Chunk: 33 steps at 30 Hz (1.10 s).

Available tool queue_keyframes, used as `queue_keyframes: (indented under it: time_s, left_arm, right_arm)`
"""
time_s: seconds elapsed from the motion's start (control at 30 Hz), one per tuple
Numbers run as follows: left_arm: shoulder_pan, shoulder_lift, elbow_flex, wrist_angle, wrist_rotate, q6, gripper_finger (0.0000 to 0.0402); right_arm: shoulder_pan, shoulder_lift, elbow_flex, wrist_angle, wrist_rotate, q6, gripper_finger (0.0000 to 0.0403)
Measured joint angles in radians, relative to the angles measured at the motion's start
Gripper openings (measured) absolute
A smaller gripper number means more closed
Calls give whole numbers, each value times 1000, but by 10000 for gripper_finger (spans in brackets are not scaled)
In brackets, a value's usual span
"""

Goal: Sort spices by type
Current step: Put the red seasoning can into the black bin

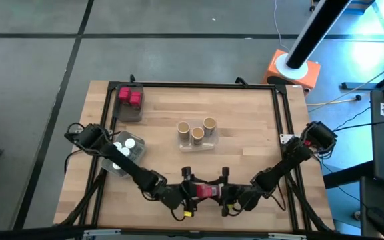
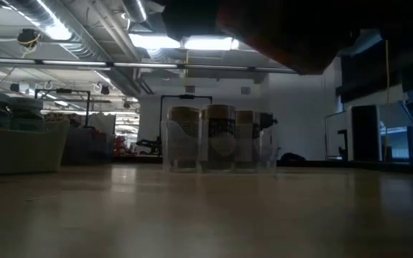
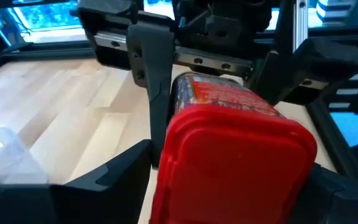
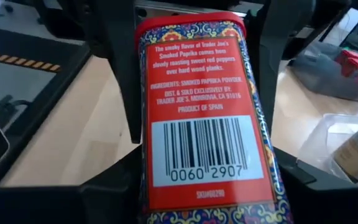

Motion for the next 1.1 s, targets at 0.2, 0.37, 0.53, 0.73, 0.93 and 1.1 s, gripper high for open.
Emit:
queue_keyframes:
  time_s: [0.2,0.37,0.53,0.73,0.93,1.1]
  left_arm:
    - [19,0,1,-5,17,24,263]
    - [28,0,1,-20,20,49,211]
    - [38,-19,1,-44,30,83,200]
    - [59,-112,5,-168,32,69,196]
    - [93,-264,7,-382,11,9,196]
    - [108,-381,7,-560,-73,-46,196]
  right_arm:
    - [-23,1,-1,-8,-47,-7,203]
    - [-23,1,-2,-13,-31,-11,203]
    - [-24,1,-2,-12,-32,-20,215]
    - [-24,-23,1,-34,24,-155,370]
    - [-32,-115,-1,-104,226,-366,353]
    - [-60,-197,-1,-181,355,-534,322]
